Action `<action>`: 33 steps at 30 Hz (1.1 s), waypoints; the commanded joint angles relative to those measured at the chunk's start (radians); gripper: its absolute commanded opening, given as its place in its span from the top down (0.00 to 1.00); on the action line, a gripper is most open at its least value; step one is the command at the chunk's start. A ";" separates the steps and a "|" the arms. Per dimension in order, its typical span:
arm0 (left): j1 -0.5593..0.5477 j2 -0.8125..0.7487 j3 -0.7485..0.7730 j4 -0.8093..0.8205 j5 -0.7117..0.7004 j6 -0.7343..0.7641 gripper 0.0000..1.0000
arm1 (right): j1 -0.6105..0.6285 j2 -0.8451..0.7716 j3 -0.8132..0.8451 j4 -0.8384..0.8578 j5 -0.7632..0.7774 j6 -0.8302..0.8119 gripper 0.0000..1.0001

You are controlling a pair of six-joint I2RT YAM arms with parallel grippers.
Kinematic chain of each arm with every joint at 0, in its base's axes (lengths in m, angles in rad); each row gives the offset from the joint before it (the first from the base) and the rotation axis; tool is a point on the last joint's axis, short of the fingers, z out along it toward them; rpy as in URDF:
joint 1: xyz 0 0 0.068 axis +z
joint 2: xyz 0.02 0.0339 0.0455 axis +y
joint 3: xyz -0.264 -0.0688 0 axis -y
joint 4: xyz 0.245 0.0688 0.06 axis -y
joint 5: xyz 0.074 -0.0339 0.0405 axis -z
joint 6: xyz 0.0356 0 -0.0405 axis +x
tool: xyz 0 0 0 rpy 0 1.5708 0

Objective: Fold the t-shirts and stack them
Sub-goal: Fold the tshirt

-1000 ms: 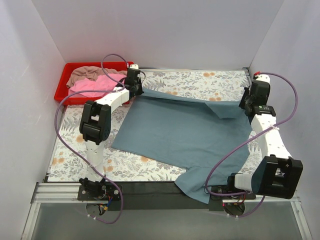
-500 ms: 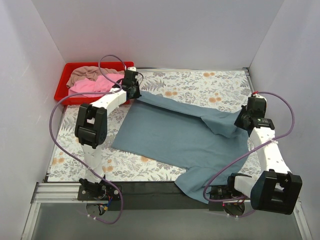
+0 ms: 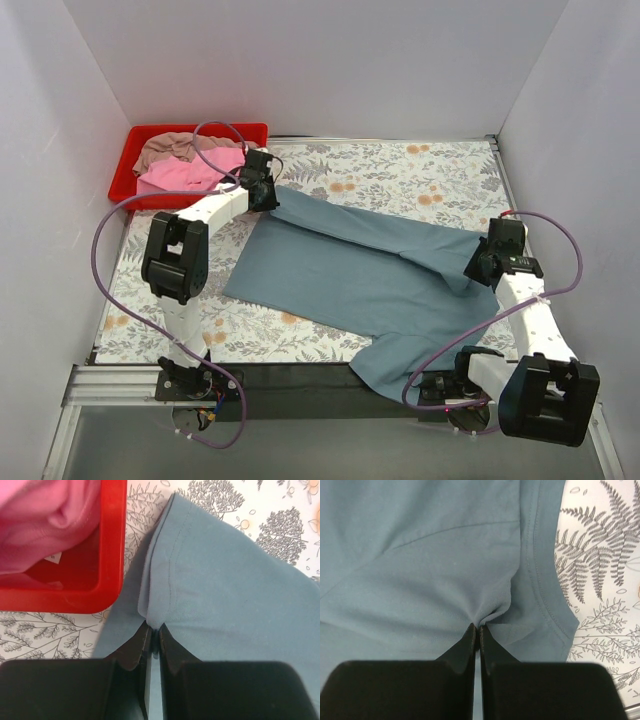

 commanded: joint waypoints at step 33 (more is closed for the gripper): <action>0.022 0.307 0.610 -0.017 -0.094 -0.010 1.00 | -0.052 0.335 0.446 0.212 0.077 -0.027 0.99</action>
